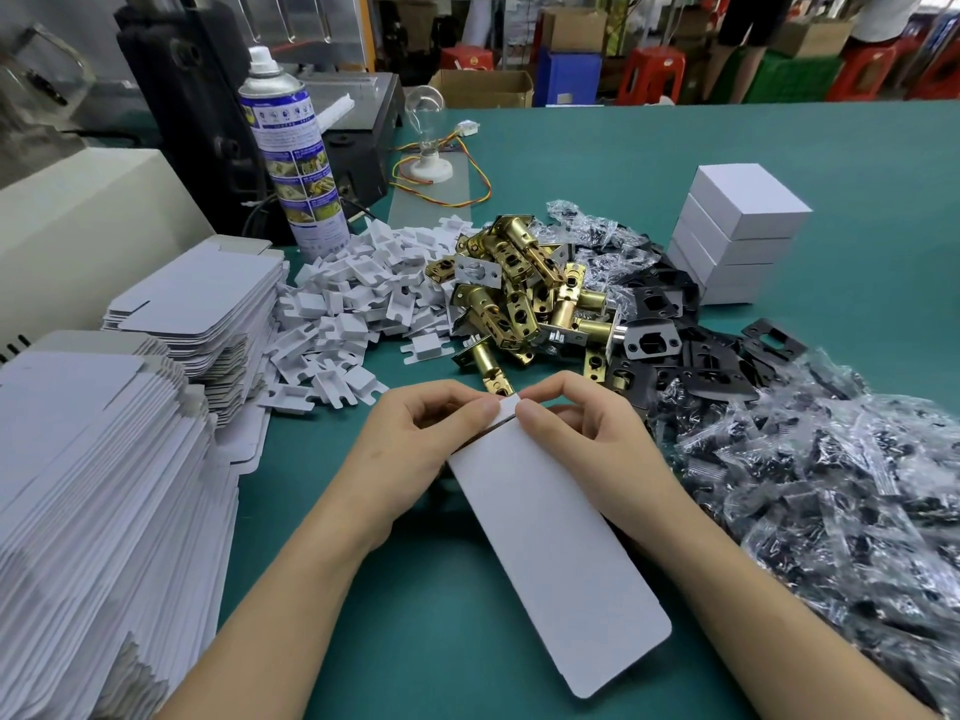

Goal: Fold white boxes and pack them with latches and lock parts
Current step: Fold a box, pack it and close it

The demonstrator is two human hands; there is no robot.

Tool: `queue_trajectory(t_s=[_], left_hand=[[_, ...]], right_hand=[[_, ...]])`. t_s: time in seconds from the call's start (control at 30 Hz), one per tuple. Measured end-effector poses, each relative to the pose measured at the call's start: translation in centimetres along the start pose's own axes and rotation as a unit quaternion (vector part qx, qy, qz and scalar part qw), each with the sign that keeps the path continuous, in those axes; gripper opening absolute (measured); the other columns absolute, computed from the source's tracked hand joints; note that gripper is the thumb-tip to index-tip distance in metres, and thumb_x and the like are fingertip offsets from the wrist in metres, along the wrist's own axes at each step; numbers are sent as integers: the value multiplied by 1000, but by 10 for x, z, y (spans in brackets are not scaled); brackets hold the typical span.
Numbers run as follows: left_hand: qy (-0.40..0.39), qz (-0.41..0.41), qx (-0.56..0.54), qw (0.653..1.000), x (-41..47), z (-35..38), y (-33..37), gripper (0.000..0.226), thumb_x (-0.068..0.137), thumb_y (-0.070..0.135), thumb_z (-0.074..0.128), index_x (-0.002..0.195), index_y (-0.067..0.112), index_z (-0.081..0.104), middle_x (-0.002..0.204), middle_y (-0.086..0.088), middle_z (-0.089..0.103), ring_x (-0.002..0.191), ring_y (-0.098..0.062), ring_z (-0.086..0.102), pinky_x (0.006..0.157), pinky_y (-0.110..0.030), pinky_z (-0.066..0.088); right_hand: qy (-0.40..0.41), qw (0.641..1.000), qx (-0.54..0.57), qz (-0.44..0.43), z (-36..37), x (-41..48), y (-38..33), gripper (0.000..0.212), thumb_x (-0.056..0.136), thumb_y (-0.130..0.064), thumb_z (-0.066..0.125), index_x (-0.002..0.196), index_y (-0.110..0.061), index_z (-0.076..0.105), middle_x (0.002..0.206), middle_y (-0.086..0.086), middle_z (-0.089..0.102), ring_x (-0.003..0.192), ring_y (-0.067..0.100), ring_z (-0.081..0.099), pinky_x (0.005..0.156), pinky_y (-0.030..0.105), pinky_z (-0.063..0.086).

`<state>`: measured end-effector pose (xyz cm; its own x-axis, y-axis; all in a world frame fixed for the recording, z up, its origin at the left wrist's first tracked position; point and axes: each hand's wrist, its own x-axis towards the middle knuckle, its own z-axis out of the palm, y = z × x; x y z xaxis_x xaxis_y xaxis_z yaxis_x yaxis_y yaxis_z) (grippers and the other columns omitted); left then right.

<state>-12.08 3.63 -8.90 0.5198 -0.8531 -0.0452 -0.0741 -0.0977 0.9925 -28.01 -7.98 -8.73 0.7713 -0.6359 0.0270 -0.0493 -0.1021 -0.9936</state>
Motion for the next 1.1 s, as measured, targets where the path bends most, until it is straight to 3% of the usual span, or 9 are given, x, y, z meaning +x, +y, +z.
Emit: queue_trajectory(t_s=[0.23, 0.4, 0.57, 0.7, 0.83, 0.93, 1.1], left_hand=[[-9, 21, 20, 1000, -1, -2, 0, 13, 97, 24, 75, 88, 23, 84, 70, 13, 71, 61, 2, 59, 56, -6, 40], [-12, 35, 48, 998, -1, -4, -1, 14, 99, 30, 72, 92, 30, 84, 85, 8, 78, 77, -1, 65, 66, -9, 44], [-6, 43, 87, 995, -2, -2, -3, 17, 102, 34, 68, 102, 41, 83, 93, 16, 78, 77, 2, 61, 63, -11, 46], [-11, 31, 72, 997, -3, 0, -3, 18, 102, 29, 68, 106, 39, 84, 100, 14, 80, 84, -9, 70, 64, -20, 55], [-5, 61, 141, 988, -5, 5, -4, 22, 100, 30, 71, 112, 44, 81, 105, 28, 77, 90, 3, 70, 76, -15, 54], [1, 75, 158, 985, -6, 7, -4, 23, 100, 28, 71, 113, 44, 80, 104, 30, 77, 100, 1, 71, 81, -20, 55], [17, 90, 181, 979, -7, 9, -4, 22, 101, 28, 69, 114, 40, 81, 101, 31, 76, 98, 5, 70, 75, -11, 47]], right_hand=[[-23, 998, 36, 40, -3, 2, -1, 23, 88, -33, 60, 105, -22, 70, 87, 21, 70, 72, 12, 65, 59, 22, 51], [-16, 999, 36, 31, -1, 2, 0, 19, 89, -37, 61, 104, -30, 71, 92, 34, 66, 73, 32, 61, 65, 43, 45], [6, 999, 30, 16, -2, 4, 1, 19, 91, -33, 59, 104, -29, 71, 87, 24, 72, 68, 26, 63, 61, 35, 46], [18, 1000, 12, 10, -2, 3, 3, 15, 93, -32, 59, 102, -32, 72, 85, 22, 73, 68, 27, 61, 62, 37, 45], [32, 999, -7, 11, -4, 3, 6, 19, 102, -19, 59, 101, -33, 72, 79, 16, 73, 65, 20, 61, 57, 32, 45], [33, 999, -8, 14, -4, 3, 6, 13, 99, -25, 60, 99, -33, 71, 79, 12, 74, 66, 21, 62, 57, 34, 47], [33, 999, -23, 15, -5, 5, 9, 12, 102, -24, 58, 98, -31, 68, 75, 12, 72, 64, 21, 58, 59, 36, 44]])
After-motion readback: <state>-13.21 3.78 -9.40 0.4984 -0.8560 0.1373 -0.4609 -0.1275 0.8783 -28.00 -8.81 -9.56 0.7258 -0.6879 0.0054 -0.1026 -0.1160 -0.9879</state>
